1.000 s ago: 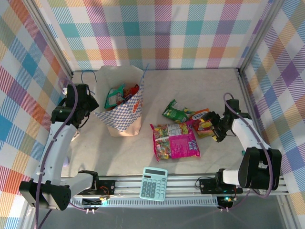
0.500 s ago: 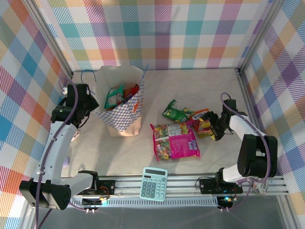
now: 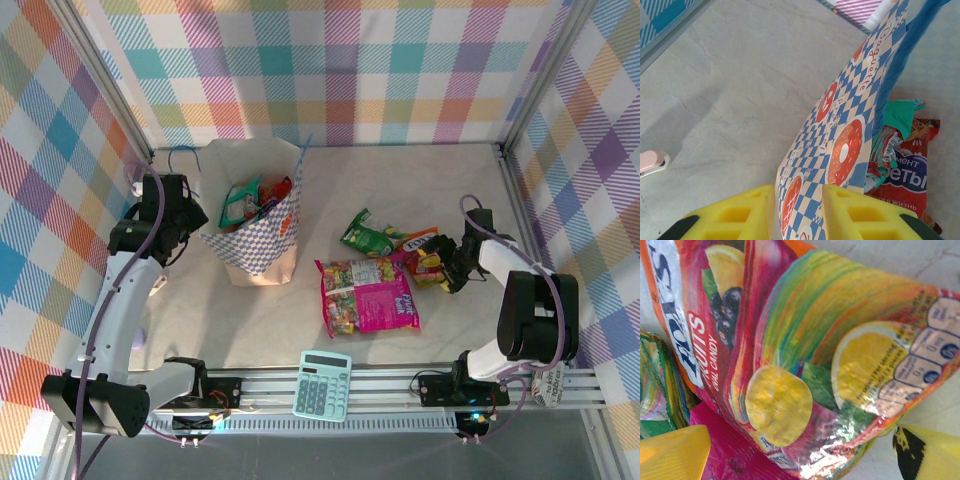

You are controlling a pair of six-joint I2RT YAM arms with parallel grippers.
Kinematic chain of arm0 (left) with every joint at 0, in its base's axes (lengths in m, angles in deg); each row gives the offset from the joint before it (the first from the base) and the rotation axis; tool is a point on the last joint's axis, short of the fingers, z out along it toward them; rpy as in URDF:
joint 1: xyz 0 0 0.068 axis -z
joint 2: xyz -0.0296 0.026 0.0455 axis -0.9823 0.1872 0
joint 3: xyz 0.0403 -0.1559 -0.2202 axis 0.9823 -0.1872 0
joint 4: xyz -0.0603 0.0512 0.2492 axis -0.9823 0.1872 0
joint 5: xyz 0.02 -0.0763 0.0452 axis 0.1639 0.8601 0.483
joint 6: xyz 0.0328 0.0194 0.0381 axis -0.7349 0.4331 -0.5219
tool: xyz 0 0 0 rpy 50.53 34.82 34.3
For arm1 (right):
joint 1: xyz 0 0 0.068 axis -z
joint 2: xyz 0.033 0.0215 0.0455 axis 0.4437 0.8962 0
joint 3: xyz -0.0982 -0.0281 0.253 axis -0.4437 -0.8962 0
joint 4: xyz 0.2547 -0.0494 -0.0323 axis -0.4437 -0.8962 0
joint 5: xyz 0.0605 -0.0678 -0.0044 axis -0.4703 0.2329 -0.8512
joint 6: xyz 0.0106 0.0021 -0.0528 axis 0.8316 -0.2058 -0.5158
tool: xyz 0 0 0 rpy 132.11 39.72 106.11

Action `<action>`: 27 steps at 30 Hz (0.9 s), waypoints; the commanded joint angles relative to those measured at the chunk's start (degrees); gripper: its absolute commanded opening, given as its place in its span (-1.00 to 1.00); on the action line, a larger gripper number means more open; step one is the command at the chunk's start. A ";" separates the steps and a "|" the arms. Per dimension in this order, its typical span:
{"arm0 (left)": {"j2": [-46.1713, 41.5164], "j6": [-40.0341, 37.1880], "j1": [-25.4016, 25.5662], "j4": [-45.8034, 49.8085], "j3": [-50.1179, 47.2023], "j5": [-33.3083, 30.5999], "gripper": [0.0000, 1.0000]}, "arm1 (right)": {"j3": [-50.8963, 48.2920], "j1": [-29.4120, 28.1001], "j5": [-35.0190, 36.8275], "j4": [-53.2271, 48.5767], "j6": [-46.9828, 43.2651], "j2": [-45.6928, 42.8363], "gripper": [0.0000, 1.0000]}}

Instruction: Place the snacks into the paper bag

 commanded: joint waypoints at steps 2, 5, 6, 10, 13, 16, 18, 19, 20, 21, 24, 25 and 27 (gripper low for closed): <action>0.69 -0.54 0.31 1.22 1.15 -0.73 -0.39 | -0.34 0.34 0.02 2.09 0.04 1.37 0.84; 0.64 -0.49 0.41 1.26 1.22 -0.77 -0.39 | 0.15 0.29 -0.37 0.98 0.03 3.36 0.82; 0.68 -0.48 0.46 1.30 1.30 -0.86 -0.39 | 0.14 0.30 -0.51 0.62 -0.04 3.84 0.81; 0.67 -0.49 0.59 1.57 1.42 -1.11 -0.39 | -0.08 0.34 -0.28 -0.55 -0.40 4.79 0.80; 0.65 -0.43 0.61 1.52 1.47 -1.10 -0.39 | -0.35 0.32 0.70 -0.61 -0.58 5.29 0.77; 0.75 -0.33 0.69 1.48 1.68 -1.02 -0.39 | -0.46 0.33 0.25 0.70 -0.41 6.36 0.64; 0.73 -0.31 0.81 1.57 1.77 -1.01 -0.39 | -0.37 0.34 -0.39 2.01 -0.15 7.28 0.45; 0.75 -0.32 0.90 1.65 1.86 -0.99 -0.39 | -0.12 0.30 -0.59 2.43 0.09 7.71 0.38; 0.77 -0.30 0.87 1.73 1.94 -1.09 -0.39 | 0.14 0.33 -0.70 2.46 0.35 8.09 0.35; 0.64 -0.30 0.90 1.87 2.02 -1.15 -0.39 | 0.39 0.26 -0.69 2.46 0.47 8.36 0.33; 0.35 -0.43 0.95 2.17 2.08 -1.52 -0.38 | 1.02 0.25 0.13 1.81 0.22 8.57 0.28; 0.28 -0.43 0.95 2.23 2.21 -1.65 -0.38 | 1.17 0.19 0.64 1.33 -0.04 8.54 0.23; 0.29 -0.42 0.98 2.26 2.28 -1.65 -0.38 | 1.34 0.25 1.69 0.44 -0.56 8.31 0.17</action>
